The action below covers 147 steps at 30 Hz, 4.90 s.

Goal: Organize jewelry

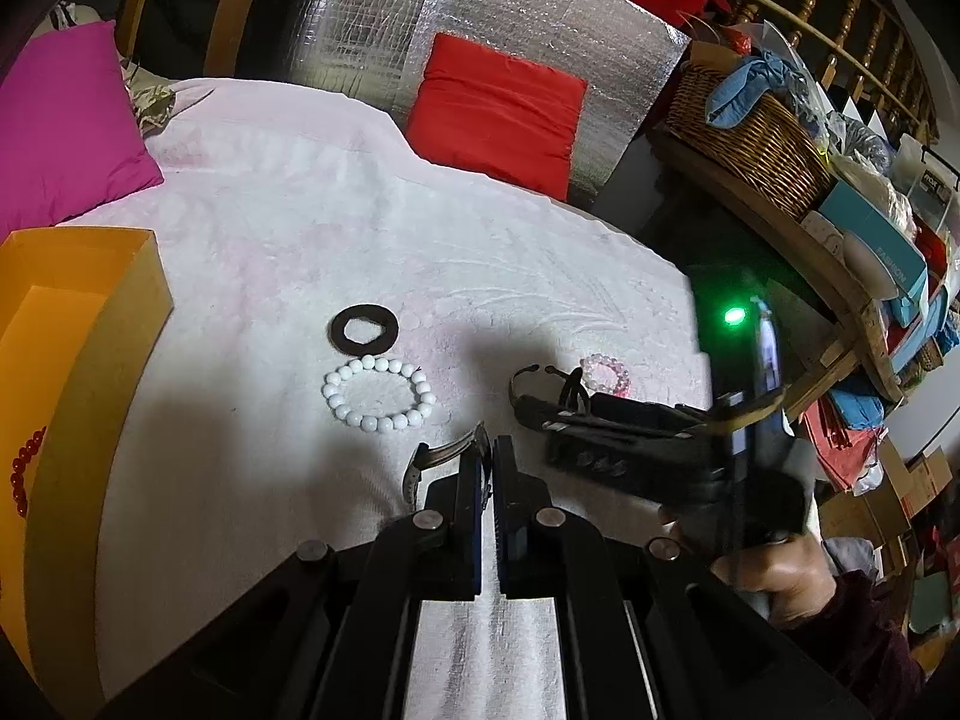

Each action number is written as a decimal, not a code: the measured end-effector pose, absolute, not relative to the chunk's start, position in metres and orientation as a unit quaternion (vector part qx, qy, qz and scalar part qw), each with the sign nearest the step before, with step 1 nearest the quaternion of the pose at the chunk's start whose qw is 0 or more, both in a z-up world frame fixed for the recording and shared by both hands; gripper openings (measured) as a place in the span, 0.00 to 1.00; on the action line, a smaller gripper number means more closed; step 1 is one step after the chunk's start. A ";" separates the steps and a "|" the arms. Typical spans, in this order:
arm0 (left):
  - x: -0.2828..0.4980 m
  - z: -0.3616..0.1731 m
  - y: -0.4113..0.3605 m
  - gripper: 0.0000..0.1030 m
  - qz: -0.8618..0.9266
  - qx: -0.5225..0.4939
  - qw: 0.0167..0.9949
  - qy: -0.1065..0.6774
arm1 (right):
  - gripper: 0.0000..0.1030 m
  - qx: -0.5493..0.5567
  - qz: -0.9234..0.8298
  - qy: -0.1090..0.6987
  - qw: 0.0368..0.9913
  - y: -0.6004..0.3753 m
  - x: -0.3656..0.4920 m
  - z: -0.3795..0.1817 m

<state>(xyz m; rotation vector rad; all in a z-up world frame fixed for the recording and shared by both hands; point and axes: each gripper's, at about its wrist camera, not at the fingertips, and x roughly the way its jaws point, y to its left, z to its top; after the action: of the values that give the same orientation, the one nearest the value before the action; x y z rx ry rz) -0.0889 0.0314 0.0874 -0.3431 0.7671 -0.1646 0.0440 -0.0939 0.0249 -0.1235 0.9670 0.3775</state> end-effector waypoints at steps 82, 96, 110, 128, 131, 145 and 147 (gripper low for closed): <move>-0.156 0.135 0.271 0.03 0.166 -0.165 0.911 0.340 | 0.62 -0.020 0.445 0.344 0.827 0.157 -0.052 0.087; -0.140 0.100 0.293 0.43 0.214 -0.168 0.884 0.380 | 0.73 0.046 0.440 0.386 0.810 0.166 -0.005 0.063; -0.184 0.117 0.238 0.50 0.184 -0.157 0.896 0.373 | 0.73 0.076 0.335 0.395 0.852 0.078 0.001 0.090; -0.179 0.143 0.124 0.59 0.093 -0.079 0.927 0.356 | 0.73 0.121 0.162 0.355 0.913 -0.179 -0.038 0.135; -0.171 0.138 0.113 0.59 0.093 -0.059 0.926 0.360 | 0.73 0.148 0.144 0.355 0.912 -0.213 -0.039 0.132; -0.123 0.188 -0.005 0.59 -0.002 0.013 0.950 0.311 | 0.73 0.215 0.108 0.342 0.908 -0.296 -0.021 0.129; -0.120 0.195 -0.025 0.59 -0.025 0.010 0.950 0.311 | 0.73 0.226 0.099 0.341 0.907 -0.303 -0.018 0.129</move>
<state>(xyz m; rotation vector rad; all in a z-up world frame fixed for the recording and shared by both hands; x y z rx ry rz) -0.1201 -0.0253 0.1952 0.0211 0.6330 -0.0509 -0.0180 -0.3031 0.1285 0.4674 0.7041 0.2041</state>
